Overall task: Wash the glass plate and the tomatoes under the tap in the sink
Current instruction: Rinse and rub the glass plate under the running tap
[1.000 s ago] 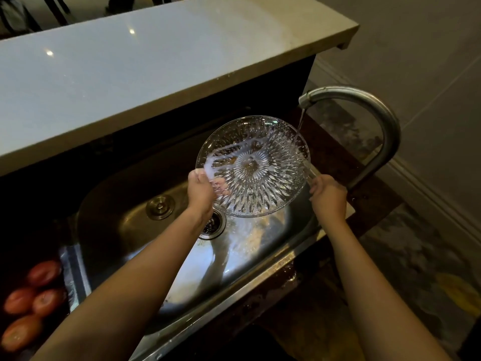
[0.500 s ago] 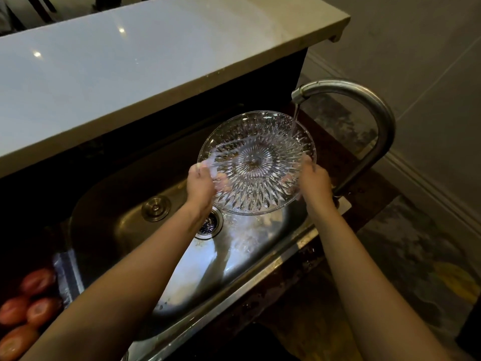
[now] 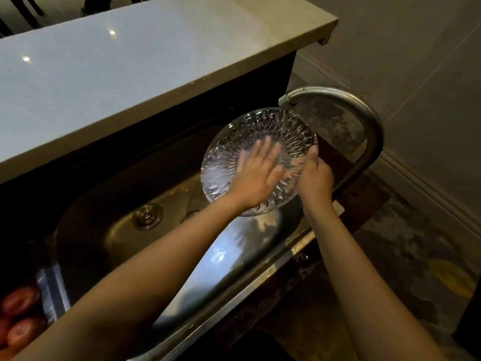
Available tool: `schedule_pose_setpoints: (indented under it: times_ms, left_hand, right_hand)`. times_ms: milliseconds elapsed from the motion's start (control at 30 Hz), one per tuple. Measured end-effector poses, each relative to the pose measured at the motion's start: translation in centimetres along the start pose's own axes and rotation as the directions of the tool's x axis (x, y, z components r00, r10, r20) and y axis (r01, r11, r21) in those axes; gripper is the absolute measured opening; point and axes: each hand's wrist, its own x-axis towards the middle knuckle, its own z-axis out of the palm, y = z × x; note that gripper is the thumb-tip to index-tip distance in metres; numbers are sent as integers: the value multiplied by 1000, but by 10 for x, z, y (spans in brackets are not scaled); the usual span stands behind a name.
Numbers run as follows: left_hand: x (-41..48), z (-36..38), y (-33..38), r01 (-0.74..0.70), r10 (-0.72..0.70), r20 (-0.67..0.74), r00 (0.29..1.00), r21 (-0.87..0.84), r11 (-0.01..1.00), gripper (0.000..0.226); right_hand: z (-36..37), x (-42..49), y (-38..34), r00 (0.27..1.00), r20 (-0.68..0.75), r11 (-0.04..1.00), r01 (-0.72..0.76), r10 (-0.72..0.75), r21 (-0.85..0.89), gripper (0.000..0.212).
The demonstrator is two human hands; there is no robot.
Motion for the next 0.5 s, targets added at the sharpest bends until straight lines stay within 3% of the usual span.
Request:
schedule_pose_setpoints:
  times_ms: [200,500]
  left_hand:
    - [45,-15,-5,-122,123,-2,992,137,983,56]
    - [34,-34,-67,-4,9,-29,1000,161,987,58]
  right_hand:
    - [1,-2,6,992,81,989,-104,96,107,53]
    - [10,-8,9,996,38,974,-89,83,206,49]
